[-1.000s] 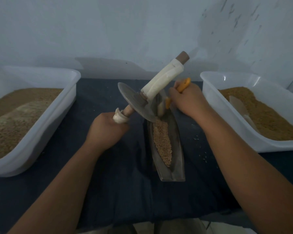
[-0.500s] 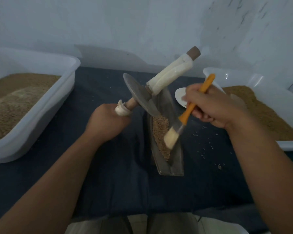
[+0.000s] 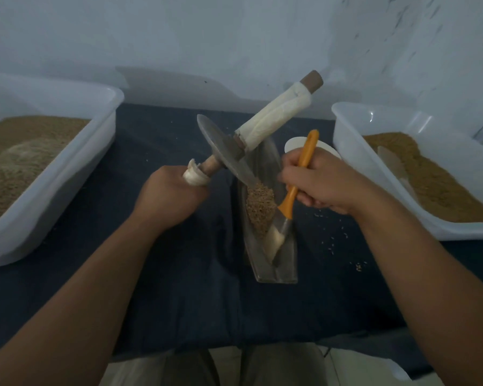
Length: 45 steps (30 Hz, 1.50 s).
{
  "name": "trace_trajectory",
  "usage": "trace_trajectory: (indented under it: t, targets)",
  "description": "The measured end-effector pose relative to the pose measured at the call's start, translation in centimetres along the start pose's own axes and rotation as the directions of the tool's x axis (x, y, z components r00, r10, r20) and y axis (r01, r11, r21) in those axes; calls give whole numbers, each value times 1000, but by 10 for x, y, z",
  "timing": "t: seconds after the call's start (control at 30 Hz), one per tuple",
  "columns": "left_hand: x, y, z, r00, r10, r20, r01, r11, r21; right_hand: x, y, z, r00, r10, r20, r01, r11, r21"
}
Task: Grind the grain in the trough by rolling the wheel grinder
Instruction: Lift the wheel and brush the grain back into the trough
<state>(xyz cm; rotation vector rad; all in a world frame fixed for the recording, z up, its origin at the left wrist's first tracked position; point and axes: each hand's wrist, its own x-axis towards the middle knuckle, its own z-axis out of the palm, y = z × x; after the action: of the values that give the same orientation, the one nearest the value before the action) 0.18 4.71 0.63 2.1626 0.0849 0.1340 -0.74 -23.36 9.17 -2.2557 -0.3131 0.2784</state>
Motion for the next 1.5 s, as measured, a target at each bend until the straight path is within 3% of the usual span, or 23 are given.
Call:
trace_trajectory:
  t: [0.07,0.13,0.23,0.3,0.33,0.43,0.5,0.6,0.67,0.77,0.8,0.93,1.07,1.23,1.33,1.5]
  targets:
    - [0,0,0,1000,2,-1,-2,1000,10,4,0,8,985,-73,-155,48,986,-161]
    - [-1,0,0,1000,-3,4,3,1000,15,7,-1,4,960,-95,-264,70,992,-102]
    - [-1,0,0,1000,-12,15,11,1000,26,6,-2,-7,994,7,-113,11,987,160]
    - [-1,1,0,1000,-9,18,8,999,38,4,1,-1,998,32,48,-39,989,142]
    - [-1,1,0,1000,-7,18,6,999,40,5,2,5,998,32,57,-37,996,86]
    - [-2,1,0,1000,1,19,-2,999,48,9,-1,13,993,-35,-115,21,993,-120]
    - [-2,3,0,1000,-1,23,0,999,53,9,-4,5,983,-41,-179,34,998,-43]
    - [-2,4,0,1000,-7,23,6,999,46,6,-4,-5,998,8,-54,-2,993,118]
    - [-2,3,1,1000,-5,21,4,999,38,4,-1,4,1000,1,-14,-1,1000,26]
    - [-1,1,1,1000,-1,13,1,1000,30,5,1,12,980,-86,-178,50,978,-201]
    - [-1,1,1,1000,1,11,-1,1000,29,5,1,9,971,-96,-219,55,981,-186]
    - [-1,0,3,1000,2,13,-3,999,34,-4,1,-8,971,-39,-236,73,988,138]
    - [-1,0,6,1000,13,19,-14,999,48,-17,8,0,978,-67,-198,57,997,-59]
    - [-5,4,9,999,29,21,-30,995,90,-42,14,-16,904,-86,-419,162,976,149]
    - [-6,6,10,999,29,25,-31,995,90,-54,17,-17,909,-101,-405,132,990,48]
    - [-8,6,12,999,32,14,-33,991,130,-60,18,-18,904,-134,-406,158,987,26]
